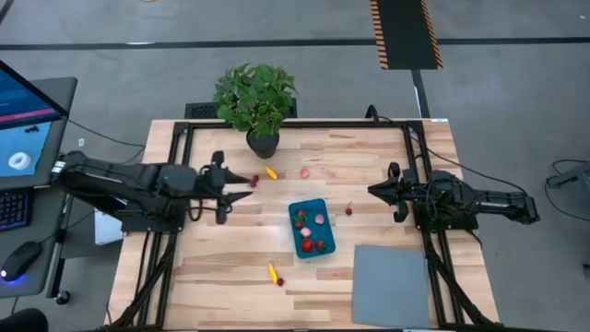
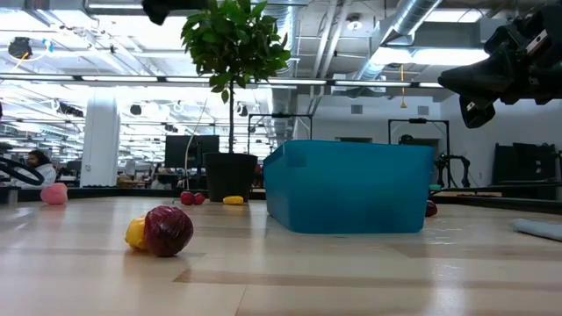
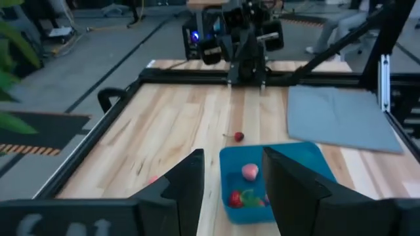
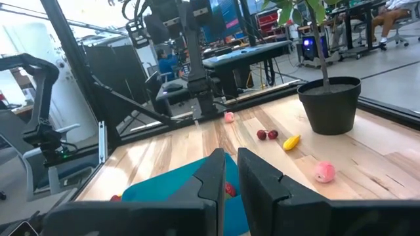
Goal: Pick and placing Produce into tupperware
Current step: Put the cherry into the blue bin
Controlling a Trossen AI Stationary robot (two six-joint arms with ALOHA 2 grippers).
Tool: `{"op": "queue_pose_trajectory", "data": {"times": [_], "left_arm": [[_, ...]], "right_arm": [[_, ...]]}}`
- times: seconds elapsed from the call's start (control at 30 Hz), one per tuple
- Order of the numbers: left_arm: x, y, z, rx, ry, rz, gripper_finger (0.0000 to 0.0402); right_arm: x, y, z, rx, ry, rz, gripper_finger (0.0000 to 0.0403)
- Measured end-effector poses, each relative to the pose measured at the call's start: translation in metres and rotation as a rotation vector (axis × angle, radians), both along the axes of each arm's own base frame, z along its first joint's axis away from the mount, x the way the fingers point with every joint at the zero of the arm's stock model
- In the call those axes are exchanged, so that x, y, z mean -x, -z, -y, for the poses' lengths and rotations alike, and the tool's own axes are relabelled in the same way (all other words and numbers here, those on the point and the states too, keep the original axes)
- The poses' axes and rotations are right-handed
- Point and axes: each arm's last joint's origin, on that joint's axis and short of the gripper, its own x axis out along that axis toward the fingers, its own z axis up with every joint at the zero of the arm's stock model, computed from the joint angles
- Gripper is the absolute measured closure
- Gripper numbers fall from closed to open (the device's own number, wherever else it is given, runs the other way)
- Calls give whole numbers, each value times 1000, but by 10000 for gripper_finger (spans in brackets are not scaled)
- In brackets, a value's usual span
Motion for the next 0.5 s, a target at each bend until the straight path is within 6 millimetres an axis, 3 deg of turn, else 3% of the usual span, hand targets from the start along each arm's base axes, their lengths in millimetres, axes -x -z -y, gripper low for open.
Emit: {"op": "queue_pose_trajectory", "data": {"times": [0.23, 0.37, 0.5], "left_arm": [[29, -6, 3, 10, 29, -3, 261], [48, -14, 7, 26, 90, 91, 261], [67, -1, 7, 8, 104, 220, 261]], "right_arm": [[0, 0, 0, 0, 0, 1, 337], [0, -1, 0, 2, 2, 12, 337], [0, -1, 0, 1, 2, 11, 337]]}}
